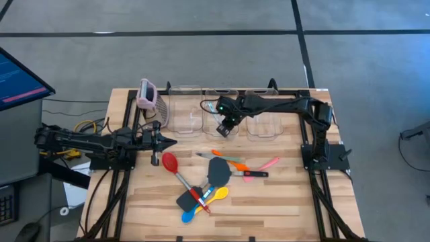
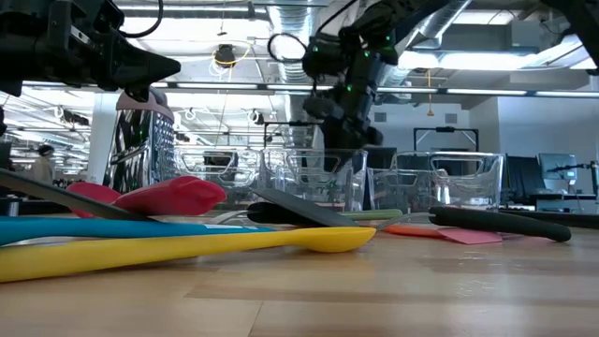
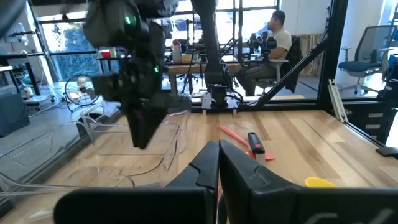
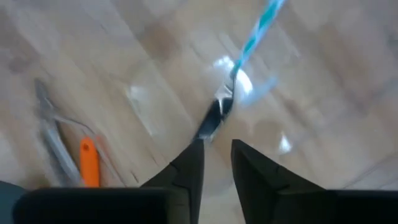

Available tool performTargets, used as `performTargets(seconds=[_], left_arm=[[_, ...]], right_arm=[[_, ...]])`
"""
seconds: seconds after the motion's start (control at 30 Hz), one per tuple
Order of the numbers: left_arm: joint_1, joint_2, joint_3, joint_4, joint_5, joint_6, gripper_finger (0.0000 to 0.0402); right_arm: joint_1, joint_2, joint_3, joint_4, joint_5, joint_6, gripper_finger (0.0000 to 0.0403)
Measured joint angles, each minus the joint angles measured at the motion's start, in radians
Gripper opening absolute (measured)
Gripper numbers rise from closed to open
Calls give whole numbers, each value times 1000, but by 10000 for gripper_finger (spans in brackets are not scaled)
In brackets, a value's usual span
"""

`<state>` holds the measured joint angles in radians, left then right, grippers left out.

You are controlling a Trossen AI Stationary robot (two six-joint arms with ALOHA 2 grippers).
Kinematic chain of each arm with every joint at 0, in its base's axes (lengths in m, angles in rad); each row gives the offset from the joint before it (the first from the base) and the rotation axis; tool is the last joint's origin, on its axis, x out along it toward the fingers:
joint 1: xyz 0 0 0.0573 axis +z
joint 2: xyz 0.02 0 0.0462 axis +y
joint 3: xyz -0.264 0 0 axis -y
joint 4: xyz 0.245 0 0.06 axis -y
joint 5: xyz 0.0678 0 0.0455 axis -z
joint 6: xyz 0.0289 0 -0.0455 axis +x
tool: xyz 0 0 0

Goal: Pick & Place Kitchen Items
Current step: Put the green table knife into the middle transparent bin

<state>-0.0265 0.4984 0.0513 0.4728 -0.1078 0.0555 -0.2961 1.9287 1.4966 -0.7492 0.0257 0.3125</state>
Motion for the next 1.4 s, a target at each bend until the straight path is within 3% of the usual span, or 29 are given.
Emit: performTargets(seconds=[0.27,0.53,0.87,1.4], left_arm=[[0,0,0,0,0,0,2],[0,0,0,-2,0,-11,2],[0,0,0,-3,0,-11,2],[0,2,-1,-2,1,-11,2]], right_arm=[[61,0,144,-130,0,-202,6],[182,0,196,-232,20,-342,2],[303,-38,198,-325,167,-304,1],[549,-344,197,-234,365,-275,0]])
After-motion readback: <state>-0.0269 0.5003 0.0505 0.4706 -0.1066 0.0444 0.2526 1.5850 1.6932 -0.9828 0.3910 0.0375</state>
